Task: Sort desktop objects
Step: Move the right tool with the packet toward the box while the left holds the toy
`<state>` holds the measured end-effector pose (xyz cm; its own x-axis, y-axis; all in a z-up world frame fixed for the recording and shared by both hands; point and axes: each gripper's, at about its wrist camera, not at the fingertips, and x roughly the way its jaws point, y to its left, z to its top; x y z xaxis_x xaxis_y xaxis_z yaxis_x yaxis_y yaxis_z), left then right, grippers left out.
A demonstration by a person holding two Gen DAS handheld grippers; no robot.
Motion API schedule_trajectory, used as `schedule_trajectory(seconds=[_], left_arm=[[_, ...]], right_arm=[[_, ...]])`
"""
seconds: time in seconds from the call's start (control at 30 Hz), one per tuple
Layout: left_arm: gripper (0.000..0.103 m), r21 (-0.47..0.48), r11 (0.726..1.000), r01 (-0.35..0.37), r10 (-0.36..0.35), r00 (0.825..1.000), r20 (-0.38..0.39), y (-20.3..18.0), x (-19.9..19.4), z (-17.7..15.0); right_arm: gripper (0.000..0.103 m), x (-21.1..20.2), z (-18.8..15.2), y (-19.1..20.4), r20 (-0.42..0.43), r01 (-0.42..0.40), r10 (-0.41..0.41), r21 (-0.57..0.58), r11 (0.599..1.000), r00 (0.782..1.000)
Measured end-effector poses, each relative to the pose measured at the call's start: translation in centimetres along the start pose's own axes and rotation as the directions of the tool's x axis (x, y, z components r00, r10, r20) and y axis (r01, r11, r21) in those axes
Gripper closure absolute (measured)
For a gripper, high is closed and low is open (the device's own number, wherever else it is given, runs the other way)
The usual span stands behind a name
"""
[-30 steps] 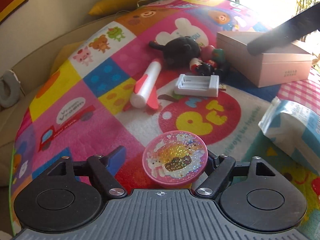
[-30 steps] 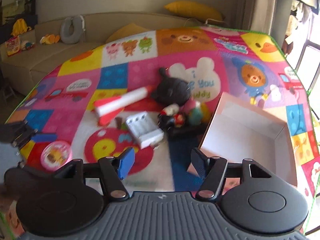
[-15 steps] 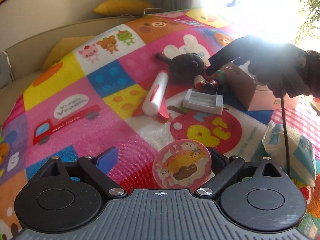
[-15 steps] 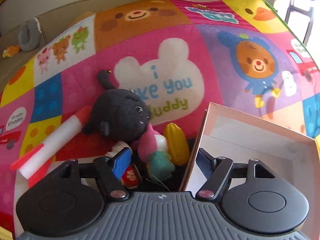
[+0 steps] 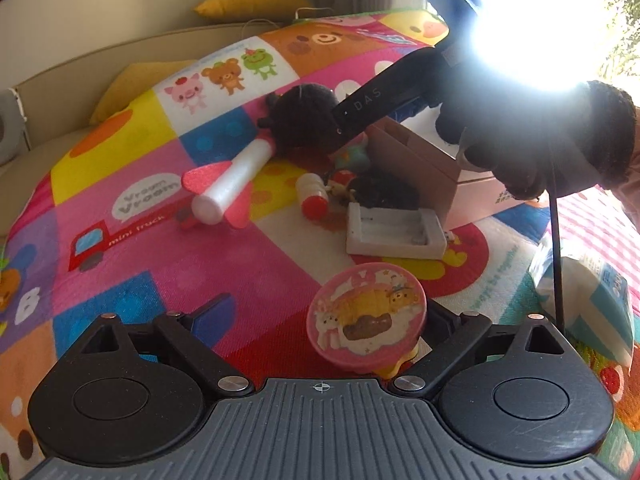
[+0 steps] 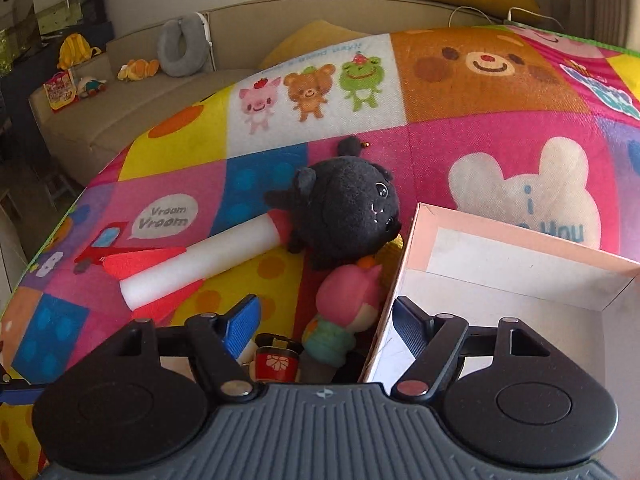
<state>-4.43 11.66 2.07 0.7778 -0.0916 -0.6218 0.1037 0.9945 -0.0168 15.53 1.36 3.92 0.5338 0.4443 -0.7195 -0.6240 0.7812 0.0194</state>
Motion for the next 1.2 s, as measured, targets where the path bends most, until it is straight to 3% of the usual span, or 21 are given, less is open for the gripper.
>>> schedule_trajectory(seconds=[0.17, 0.53, 0.67, 0.9, 1.07, 1.2], left_arm=[[0.005, 0.013, 0.999, -0.037, 0.038, 0.999, -0.030, -1.0, 0.1, -0.2], [0.005, 0.003, 0.997, -0.082, 0.082, 0.996, -0.026, -2.8, -1.3, 0.2], [0.005, -0.007, 0.997, -0.081, 0.080, 0.996, -0.032, -3.1, -1.5, 0.5], [0.005, -0.004, 0.995, -0.096, 0.095, 0.994, -0.056, -4.0, -1.1, 0.7], [0.006, 0.036, 0.994, -0.107, 0.109, 0.993, -0.048, -5.3, -1.2, 0.9], [0.018, 0.057, 0.993, -0.104, 0.106, 0.993, -0.048, -6.2, -1.3, 1.1]], right_arm=[[0.029, -3.1, -1.3, 2.1, 0.025, 0.124, -0.122, -0.119, 0.985, 0.992], [0.029, -12.7, -7.5, 6.2, -0.009, 0.105, -0.110, -0.242, 0.965, 0.994], [0.020, -14.2, -10.4, 5.7, -0.063, 0.098, -0.113, -0.202, 0.975, 0.992], [0.020, -13.3, -16.0, 4.3, -0.198, 0.126, -0.149, -0.125, 0.984, 0.969], [0.041, -13.3, -17.3, 4.3, -0.207, 0.103, -0.120, -0.092, 0.990, 0.971], [0.042, -13.7, -17.5, 4.6, -0.197, 0.092, -0.110, -0.100, 0.991, 0.974]])
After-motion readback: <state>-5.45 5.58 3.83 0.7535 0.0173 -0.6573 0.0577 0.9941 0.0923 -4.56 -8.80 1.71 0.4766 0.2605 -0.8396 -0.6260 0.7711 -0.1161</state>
